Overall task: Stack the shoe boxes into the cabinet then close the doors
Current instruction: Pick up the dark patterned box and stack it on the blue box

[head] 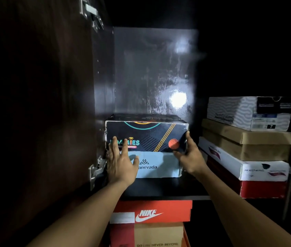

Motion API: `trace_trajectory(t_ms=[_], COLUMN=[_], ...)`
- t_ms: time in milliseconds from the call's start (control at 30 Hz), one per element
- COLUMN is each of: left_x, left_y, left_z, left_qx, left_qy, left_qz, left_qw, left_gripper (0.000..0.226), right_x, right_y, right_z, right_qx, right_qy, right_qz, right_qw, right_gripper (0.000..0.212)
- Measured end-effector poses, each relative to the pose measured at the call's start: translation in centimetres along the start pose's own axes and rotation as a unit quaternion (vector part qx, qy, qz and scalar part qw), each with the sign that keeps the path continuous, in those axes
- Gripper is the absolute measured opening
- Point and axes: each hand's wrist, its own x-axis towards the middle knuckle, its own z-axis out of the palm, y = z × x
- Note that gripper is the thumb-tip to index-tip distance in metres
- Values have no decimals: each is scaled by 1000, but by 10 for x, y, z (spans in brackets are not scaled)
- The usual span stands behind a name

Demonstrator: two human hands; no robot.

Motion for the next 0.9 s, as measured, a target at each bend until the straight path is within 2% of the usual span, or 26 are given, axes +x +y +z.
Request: trace_trajectory(t_ms=[133,333,533,700,867,900], left_x=[4,7,-7,-31,-79,-94], left_y=[-4,-5,-2,18,56,64], left_z=[1,-2,-14,-41,-74,-82], left_qx=[-3,-15,-31,-85,-145,-156], left_qy=[-25,-53,-72,-84,-112,-118], left_qz=[-12,-27,-18,23,59,69], left_qw=[1000,998,997,993,981,978], left_gripper=[77,80,77,70,60,58], right_x=[8,10,-25,-70,-142,-162], right_y=[8,6,1,-35,-82,-89], right_z=[2,-3,-4,-27,-67,-75], right_qx=[14,26,-55,-85,-75,-80], right_qy=[-32,-98,-63,-39,-16,-6], right_qz=[10,60,49,73,93,104], right_qw=[999,993,995,993,993,991], right_gripper=[106,109,111,103,68,74])
